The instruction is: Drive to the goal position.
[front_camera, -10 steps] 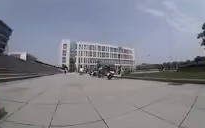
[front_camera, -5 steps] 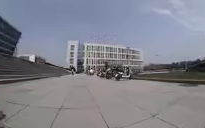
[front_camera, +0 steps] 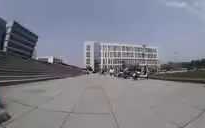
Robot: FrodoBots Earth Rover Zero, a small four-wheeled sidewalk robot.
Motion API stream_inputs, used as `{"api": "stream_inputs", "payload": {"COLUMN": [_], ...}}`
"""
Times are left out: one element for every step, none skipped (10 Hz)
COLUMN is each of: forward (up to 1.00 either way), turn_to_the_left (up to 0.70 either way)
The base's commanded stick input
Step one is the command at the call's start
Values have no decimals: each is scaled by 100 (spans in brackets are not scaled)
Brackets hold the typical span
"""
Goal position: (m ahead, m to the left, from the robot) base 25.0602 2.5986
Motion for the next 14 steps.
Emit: {"api": "stream_inputs", "payload": {"forward": [70,70,70,70,70,70,70,70,70,70,70,70,70,70], "turn_to_the_left": [35,27,6,0,0,0,0,0,0,0,0,0,0,0]}}
